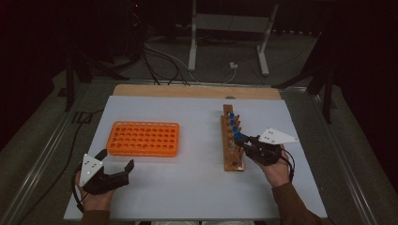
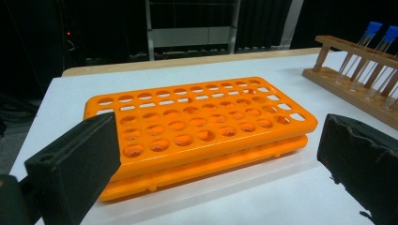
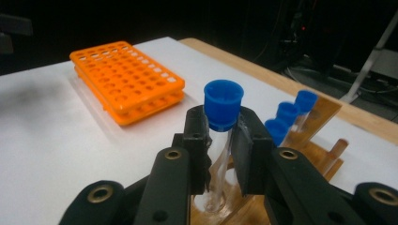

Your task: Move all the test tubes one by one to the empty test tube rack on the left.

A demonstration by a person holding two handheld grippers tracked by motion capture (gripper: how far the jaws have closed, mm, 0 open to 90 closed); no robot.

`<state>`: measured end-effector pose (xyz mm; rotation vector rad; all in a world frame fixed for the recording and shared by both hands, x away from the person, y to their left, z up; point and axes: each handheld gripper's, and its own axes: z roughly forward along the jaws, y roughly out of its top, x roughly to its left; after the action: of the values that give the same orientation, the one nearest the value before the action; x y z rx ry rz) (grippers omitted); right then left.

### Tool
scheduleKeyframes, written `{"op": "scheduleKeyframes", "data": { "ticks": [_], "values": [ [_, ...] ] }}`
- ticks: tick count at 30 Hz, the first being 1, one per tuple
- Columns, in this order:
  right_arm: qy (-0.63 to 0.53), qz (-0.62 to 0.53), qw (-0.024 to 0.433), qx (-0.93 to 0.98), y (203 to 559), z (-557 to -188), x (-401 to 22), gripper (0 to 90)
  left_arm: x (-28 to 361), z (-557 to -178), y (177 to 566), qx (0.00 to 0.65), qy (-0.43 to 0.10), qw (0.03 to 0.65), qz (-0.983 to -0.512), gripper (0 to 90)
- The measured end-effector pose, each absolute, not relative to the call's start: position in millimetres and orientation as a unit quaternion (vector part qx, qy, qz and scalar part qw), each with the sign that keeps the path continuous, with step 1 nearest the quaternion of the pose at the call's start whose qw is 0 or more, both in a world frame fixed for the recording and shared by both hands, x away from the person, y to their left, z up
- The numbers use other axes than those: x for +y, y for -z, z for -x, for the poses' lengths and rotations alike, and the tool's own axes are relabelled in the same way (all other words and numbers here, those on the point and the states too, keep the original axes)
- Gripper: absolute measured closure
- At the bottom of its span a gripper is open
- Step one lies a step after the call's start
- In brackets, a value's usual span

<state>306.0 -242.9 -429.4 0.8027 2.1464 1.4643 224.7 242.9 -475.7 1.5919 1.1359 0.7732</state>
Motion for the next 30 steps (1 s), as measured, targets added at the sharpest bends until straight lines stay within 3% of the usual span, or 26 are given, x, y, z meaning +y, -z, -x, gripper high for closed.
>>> {"op": "scheduleKeyframes", "data": {
  "ticks": [6,12,30],
  "values": [
    [-0.537,-0.289,0.208,0.764,419,-306,-246,76.5,242,-224,474,0.484,-0.3,0.513,-0.643,0.8],
    [-0.545,-0.289,0.204,0.761,409,-307,-243,76.5,219,-231,458,0.454,-0.302,0.515,-0.661,0.8],
    [-0.549,-0.264,0.163,0.776,404,-313,-198,76.4,117,-276,436,0.346,-0.241,0.543,-0.726,5.8]
  ]
}}
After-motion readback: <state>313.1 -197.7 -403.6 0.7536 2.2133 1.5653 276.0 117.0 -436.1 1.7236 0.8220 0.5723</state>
